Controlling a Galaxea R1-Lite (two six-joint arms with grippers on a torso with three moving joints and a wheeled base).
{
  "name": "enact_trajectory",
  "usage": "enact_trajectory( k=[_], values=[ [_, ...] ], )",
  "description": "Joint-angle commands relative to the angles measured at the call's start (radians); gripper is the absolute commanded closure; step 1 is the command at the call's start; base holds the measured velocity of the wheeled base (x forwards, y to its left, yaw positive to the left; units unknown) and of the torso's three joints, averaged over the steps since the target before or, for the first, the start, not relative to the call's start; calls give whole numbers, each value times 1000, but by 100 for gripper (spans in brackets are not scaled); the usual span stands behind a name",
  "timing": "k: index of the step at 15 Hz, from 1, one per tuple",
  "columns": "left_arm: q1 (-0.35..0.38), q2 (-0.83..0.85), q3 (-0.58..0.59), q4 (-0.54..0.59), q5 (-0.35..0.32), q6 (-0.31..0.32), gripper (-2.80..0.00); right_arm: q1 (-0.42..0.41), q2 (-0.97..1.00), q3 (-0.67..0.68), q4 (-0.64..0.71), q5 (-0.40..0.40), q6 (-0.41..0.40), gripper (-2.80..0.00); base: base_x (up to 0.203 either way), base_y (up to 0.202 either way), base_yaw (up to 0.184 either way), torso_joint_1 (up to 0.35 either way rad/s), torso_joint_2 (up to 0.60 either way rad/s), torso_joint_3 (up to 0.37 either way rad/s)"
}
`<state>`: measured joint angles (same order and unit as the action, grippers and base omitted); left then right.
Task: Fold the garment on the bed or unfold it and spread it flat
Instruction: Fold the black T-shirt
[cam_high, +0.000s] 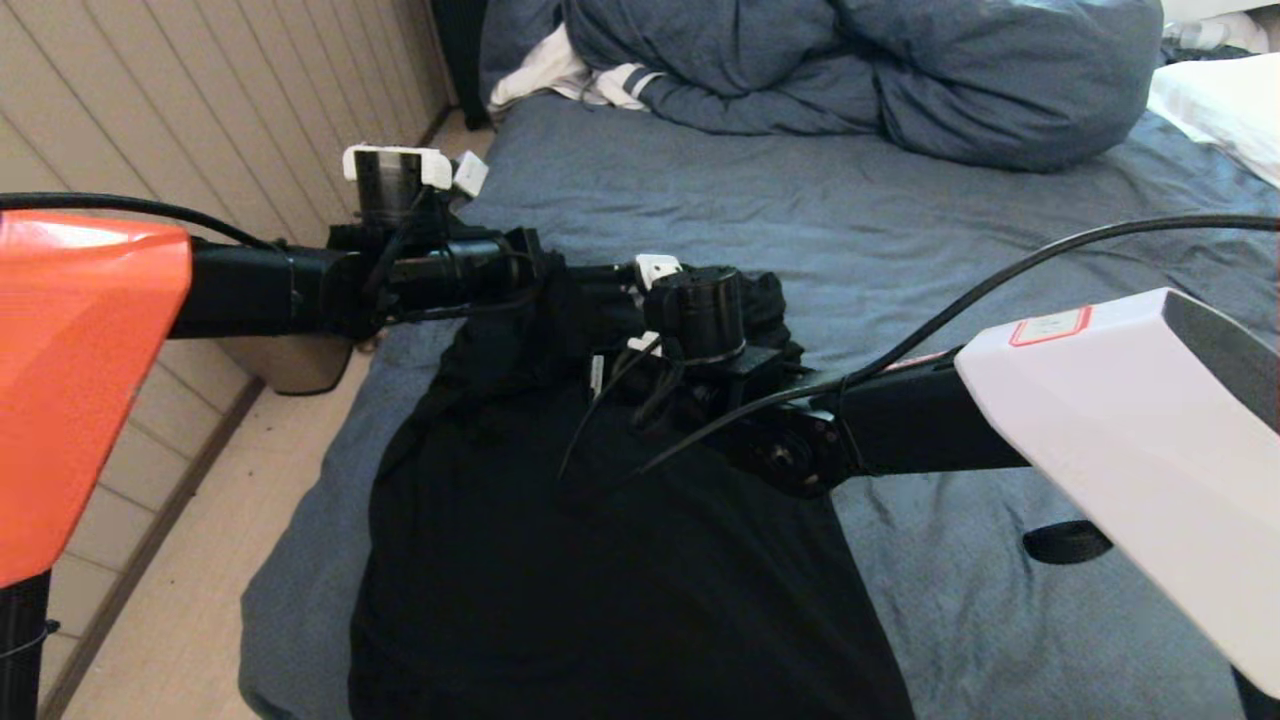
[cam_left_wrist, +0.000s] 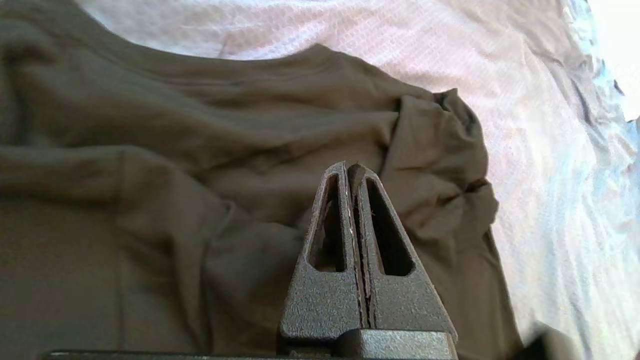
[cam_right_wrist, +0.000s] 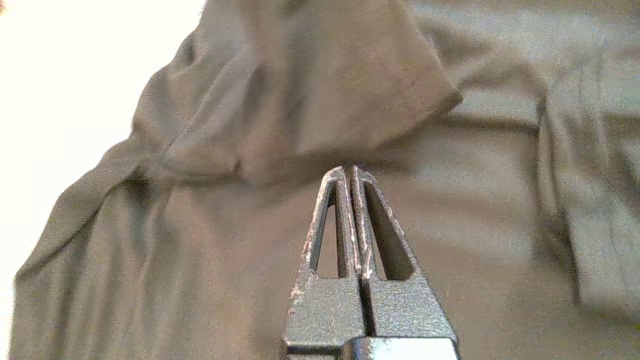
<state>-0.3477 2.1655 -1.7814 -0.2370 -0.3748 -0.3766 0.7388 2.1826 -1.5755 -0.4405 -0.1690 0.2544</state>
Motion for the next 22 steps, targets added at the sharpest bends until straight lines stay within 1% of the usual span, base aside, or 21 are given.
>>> enact_trajectory(
  k=[1, 3, 5, 6, 8, 10, 14, 15, 16, 17, 18, 19, 22],
  values=[
    [2, 81, -52, 0, -3, -2, 0, 8, -61, 88, -29, 10, 0, 0, 0, 0, 0, 0, 0, 0],
    [-4, 114, -72, 2, -3, -2, 0, 9, -122, 172, -78, 39, -3, 0, 0, 0, 0, 0, 0, 0],
    [-33, 114, -60, -1, -3, -2, 0, -1, -147, 175, -83, 42, -6, 0, 0, 0, 0, 0, 0, 0],
    [-46, 114, -58, 0, -3, 0, 0, -4, -160, 174, -84, 41, -19, 0, 0, 0, 0, 0, 0, 0],
    [-59, 117, -52, 2, -3, 38, 0, -24, -173, 178, -84, 42, -39, 0, 0, 0, 0, 0, 0, 0],
    [-63, 116, -49, 2, 0, 41, 0, -39, -175, 175, -84, 41, -41, 0, 0, 0, 0, 0, 0, 0],
    [-63, 113, -76, 5, 93, 44, 0, -52, -176, 161, -84, 42, -43, 0, 0, 0, 0, 0, 0, 0],
    [-64, 108, -76, 14, 105, 43, 0, -52, -176, 161, -84, 42, -43, 0, 0, 0, 0, 0, 0, 0],
    [-65, 105, -76, 21, 115, 42, -280, -52, -176, 161, -84, 42, -43, 0, 0, 0, 0, 0, 0, 0],
    [-65, 102, -85, 27, 154, 42, -280, -52, -175, 161, -84, 42, -55, 0, 0, 0, 0, 0, 0, 0],
    [-65, 83, -89, 29, 178, 43, -280, -52, -175, 160, -84, 42, -58, 0, 0, 0, 0, 0, 0, 0],
    [-65, 79, -89, 30, 182, 44, -280, -52, -174, 158, -84, 42, -58, 0, 0, 0, 0, 0, 0, 0],
    [-65, -5, -71, 30, 188, 45, -280, -53, -172, 146, -84, 42, -60, 0, 0, 0, 0, 0, 0, 0]
  ],
)
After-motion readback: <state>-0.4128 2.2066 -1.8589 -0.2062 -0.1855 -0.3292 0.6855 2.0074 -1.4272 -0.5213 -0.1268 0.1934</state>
